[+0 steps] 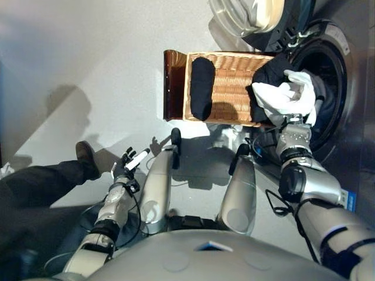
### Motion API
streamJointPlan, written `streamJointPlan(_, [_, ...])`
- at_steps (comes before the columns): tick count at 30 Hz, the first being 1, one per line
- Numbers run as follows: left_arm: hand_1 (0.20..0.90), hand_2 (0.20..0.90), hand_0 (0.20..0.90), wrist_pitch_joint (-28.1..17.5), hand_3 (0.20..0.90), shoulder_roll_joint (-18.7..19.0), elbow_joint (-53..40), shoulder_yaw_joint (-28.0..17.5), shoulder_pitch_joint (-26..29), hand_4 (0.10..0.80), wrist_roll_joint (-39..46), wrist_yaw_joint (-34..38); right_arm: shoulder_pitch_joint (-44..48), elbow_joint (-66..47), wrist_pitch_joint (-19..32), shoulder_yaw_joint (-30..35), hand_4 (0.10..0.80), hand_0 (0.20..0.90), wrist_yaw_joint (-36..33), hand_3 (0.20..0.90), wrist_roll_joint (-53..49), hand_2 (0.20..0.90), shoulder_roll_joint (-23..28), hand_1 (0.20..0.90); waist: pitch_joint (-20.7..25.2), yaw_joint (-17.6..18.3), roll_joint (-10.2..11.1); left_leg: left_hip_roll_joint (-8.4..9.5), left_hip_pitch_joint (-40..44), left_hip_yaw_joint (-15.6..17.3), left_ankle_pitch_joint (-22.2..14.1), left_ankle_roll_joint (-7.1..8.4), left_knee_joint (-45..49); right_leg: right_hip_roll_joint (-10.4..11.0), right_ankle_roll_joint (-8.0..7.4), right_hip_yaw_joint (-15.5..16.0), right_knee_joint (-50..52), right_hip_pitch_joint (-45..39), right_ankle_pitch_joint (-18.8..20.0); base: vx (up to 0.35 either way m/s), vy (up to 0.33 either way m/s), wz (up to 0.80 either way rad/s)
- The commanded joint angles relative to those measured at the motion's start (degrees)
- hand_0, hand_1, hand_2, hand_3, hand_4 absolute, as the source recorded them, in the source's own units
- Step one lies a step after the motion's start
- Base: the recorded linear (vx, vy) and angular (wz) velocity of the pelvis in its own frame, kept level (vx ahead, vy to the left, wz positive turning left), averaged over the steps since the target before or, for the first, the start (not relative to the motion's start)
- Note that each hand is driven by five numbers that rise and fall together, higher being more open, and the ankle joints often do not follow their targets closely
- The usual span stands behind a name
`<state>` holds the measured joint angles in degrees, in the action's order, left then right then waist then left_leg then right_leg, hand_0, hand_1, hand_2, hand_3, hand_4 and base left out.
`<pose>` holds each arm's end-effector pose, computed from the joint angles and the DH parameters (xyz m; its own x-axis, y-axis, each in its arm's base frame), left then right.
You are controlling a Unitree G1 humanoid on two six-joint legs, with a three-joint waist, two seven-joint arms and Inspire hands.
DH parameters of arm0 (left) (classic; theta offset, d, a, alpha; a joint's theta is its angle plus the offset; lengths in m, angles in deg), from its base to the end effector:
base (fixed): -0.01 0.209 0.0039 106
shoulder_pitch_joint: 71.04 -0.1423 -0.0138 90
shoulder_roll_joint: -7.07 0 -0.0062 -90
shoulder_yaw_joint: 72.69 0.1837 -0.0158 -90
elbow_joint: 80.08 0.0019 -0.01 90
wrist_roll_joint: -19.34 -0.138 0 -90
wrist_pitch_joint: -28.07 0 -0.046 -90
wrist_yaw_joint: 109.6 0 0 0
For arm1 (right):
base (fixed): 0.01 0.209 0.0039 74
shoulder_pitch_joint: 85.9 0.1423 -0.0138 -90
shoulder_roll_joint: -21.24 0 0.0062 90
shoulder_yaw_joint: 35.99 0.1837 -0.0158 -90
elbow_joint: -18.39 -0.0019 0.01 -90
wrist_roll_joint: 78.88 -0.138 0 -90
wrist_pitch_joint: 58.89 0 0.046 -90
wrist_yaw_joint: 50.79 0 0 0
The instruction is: Pick up the clothes and place them into the washing machine
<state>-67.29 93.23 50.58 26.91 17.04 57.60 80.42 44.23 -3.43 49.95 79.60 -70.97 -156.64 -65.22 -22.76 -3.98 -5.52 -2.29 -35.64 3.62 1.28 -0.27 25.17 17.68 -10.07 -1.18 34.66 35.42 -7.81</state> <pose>0.1427 0.1927 -0.0743 0.7200 0.2160 -0.6595 -0.4158 0.8951 -0.1608 0.2865 -0.2756 0.0398 0.5123 -0.6124 -0.6021 0.6720 -0.1507 0.7251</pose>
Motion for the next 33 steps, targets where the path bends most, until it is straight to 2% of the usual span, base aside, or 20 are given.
streamJointPlan(1, [0.900,0.900,0.900,-2.6,0.900,3.0,0.1,-1.6,-2.6,0.800,1.0,0.8,-3.0,-4.3,6.2,1.5,0.300,0.200,0.1,0.200,0.6,0.200,8.5,0.200,4.6,0.5,0.2,0.51,2.2,1.4,-11.0,1.15,6.8,-1.8,3.13,0.6,-3.0,0.2,3.2,-0.016,-0.008,-0.04])
streamJointPlan(12, [0.900,0.900,0.900,-2.3,0.900,2.7,0.1,-1.3,-3.6,0.800,1.8,0.3,-0.3,-5.6,7.9,4.8,0.300,0.200,-3.1,0.200,1.0,0.200,16.4,0.200,5.5,1.2,-2.5,0.47,1.8,2.2,-10.8,1.30,6.4,-1.5,3.30,-0.3,-1.6,1.8,2.3,-0.011,0.007,-0.04])
streamJointPlan(23, [0.900,0.900,0.900,-2.4,0.900,3.2,-0.9,-1.4,-4.8,0.800,2.6,0.6,0.8,-5.4,9.9,6.4,0.300,0.200,-5.2,0.200,1.4,0.200,23.6,0.200,6.6,1.5,-2.6,0.38,0.9,2.0,-11.3,1.54,7.0,-1.6,3.28,-0.3,-0.4,3.1,1.7,0.005,-0.005,0.01])
streamJointPlan(33, [0.900,0.900,0.900,-2.5,0.900,3.4,-2.1,-2.5,-6.1,0.800,2.4,1.3,0.8,-9.5,14.8,9.1,0.300,0.200,-9.0,0.200,1.9,0.200,28.4,0.200,7.5,2.2,-2.7,0.94,0.3,2.3,-11.3,1.53,6.5,-1.6,3.28,-1.1,-0.3,4.2,2.0,0.006,0.001,0.05])
